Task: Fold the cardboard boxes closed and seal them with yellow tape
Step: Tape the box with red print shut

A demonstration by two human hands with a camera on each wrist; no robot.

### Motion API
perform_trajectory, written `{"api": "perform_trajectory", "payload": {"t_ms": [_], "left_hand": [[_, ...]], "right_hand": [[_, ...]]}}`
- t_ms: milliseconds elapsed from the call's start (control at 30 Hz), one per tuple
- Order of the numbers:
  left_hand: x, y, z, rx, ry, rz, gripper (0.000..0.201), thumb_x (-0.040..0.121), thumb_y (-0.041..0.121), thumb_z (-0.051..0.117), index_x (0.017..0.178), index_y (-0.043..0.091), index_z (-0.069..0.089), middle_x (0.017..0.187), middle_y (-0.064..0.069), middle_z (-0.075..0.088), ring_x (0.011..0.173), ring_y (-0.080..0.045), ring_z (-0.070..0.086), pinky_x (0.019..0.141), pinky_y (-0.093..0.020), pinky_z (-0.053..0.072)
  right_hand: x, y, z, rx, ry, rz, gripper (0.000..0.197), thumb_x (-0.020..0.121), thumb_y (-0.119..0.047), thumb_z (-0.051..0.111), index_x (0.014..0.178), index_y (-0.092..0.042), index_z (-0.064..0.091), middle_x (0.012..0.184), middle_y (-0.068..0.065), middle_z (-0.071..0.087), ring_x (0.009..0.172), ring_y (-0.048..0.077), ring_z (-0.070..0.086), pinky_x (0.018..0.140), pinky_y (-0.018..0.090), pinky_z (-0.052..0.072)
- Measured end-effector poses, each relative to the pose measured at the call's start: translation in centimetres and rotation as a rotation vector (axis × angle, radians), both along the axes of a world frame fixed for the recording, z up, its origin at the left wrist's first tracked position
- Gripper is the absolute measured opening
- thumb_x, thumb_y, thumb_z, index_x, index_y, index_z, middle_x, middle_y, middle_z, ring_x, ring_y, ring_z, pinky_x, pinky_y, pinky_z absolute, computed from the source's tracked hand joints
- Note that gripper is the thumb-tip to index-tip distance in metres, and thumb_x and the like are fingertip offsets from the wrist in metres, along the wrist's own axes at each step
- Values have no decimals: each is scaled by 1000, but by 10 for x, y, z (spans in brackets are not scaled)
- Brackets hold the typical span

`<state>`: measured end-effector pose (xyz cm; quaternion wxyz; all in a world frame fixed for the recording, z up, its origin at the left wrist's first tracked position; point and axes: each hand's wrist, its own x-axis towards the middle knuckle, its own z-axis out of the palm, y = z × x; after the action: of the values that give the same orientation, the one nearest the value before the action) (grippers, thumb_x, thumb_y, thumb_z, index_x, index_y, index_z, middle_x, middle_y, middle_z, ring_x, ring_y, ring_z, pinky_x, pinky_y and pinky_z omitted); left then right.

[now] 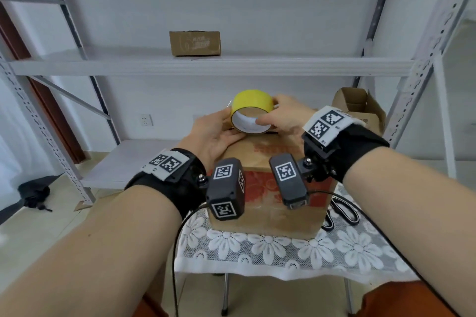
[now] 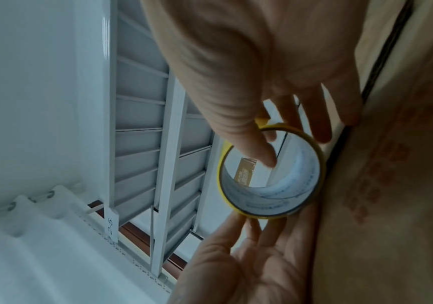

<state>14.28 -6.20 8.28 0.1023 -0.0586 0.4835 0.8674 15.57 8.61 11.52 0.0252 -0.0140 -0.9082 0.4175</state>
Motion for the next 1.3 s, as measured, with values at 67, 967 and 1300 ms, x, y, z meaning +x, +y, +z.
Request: {"api": "perform_trajectory", "payload": {"t_ms": [67, 967, 1300], "left_hand": [[-3, -3, 1, -35, -13, 7, 15, 100, 9, 50, 95, -3, 57, 93, -19, 62, 92, -34, 62, 81, -41, 52], [-15, -20, 12, -354, -35, 91, 21, 99, 4, 50, 118, -5, 51, 90, -18, 56, 80, -25, 58, 86, -33, 50], [-23, -27, 11, -349, -34, 37, 27, 98, 5, 53, 124, -3, 49, 89, -21, 54, 82, -29, 59, 91, -37, 49]], "right_hand": [[-1, -2, 3, 72, 1, 10, 25, 83, -17, 67, 101, -9, 51, 89, 5, 51, 73, 16, 48, 57, 25, 40], [-23, -6, -4, 320, 54, -100, 18, 88, -7, 52, 105, -2, 54, 83, 10, 52, 81, 28, 52, 53, 29, 32], [-28, -14, 3, 434, 72, -54, 36, 88, -2, 52, 122, -3, 38, 83, 9, 47, 67, 21, 42, 67, 32, 35]]}}
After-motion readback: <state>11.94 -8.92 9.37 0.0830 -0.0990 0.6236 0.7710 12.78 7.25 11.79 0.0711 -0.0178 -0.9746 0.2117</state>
